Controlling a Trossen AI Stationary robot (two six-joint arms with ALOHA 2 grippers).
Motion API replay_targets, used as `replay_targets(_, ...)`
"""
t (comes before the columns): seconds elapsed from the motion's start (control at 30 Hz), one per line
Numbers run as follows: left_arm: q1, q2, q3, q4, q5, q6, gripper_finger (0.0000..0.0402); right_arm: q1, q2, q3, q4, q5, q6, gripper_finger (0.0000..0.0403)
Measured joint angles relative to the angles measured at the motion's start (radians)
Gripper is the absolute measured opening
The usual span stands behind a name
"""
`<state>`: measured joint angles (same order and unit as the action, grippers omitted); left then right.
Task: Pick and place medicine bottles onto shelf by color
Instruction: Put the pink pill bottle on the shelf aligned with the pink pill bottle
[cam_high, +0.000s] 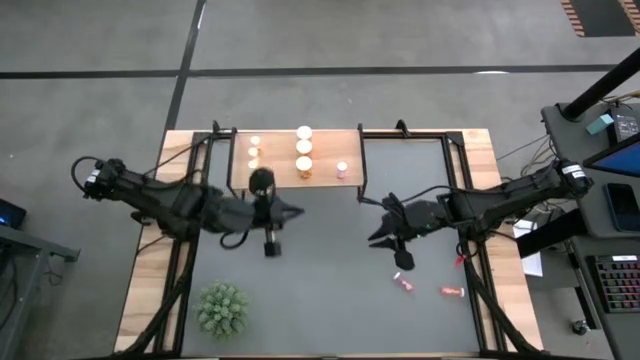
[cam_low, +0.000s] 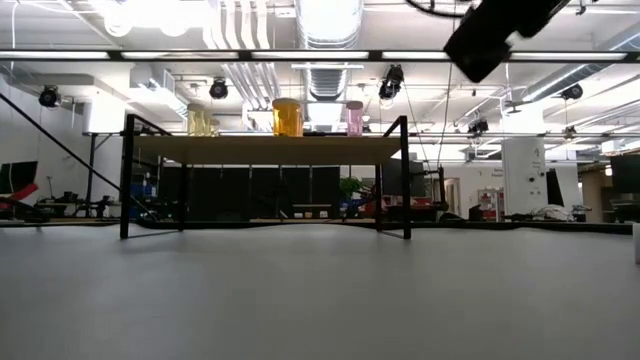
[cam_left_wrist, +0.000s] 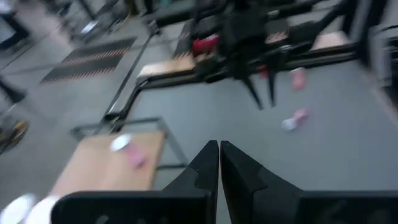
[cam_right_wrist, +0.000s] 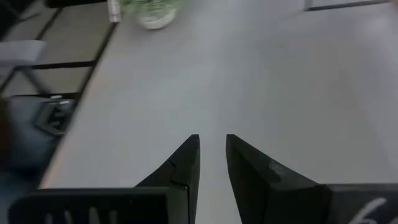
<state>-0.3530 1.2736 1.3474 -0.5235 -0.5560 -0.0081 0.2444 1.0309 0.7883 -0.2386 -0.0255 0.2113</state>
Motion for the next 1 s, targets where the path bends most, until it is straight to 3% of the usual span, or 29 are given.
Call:
replay_targets(0.23, -0.132, 0.0, -0.088, 0.232, 0.0, 0.042, 0.0, 0.172, 0.001, 0.047, -0.018, 0.045, 0.155, 0.0068)
replay_targets(0.5, -0.185, 0.0, -0.199, 0.429, 0.0, 0.1, 0.0, 0.314, 0.025, 0.085, -0.103, 0.107, 0.415, 0.0068)
replay_targets(0.63, -0.185, 0.0, -0.203, 0.443, 0.0, 0.101, 0.0, 0.347, 0.099, 0.158, -0.286, 0.109, 0.591, 0.0068)
replay_targets(0.87, -0.185, 0.0, -0.207, 0.444, -0.001, 0.104, 0.0, 0.368, 0.305, 0.33, -0.794, 0.103, 0.857, 0.0068)
replay_targets(1.0, -0.185, 0.0, -0.218, 0.44, -0.001, 0.1, 0.0, 0.367, 0.388, 0.377, -0.887, 0.032, 0.916, 0.0083)
